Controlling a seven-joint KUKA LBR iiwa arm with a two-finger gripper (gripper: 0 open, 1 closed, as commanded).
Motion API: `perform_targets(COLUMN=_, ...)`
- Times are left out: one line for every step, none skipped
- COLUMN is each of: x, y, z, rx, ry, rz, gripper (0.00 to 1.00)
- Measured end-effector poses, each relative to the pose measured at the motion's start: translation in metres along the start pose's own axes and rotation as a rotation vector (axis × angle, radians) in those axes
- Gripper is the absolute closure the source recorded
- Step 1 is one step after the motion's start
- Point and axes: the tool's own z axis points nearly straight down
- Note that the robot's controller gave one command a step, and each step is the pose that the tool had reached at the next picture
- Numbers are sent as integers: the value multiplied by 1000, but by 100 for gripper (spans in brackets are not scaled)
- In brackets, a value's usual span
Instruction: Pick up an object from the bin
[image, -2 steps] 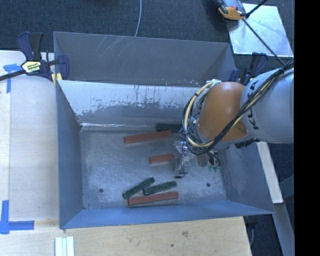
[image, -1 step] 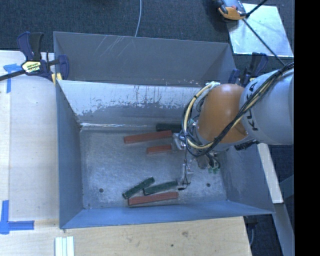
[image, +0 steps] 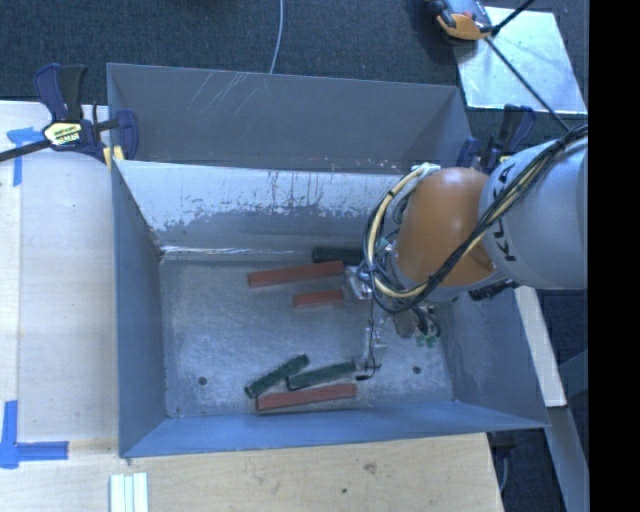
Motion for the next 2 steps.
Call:
perform_targets(x=-58, y=52, z=-7, rx=-2, ry=-11, rz=-136, gripper=100)
perform_targets(x=-55, y=52, z=-5, rx=-1, ry=-1, rz=-136, gripper=0)
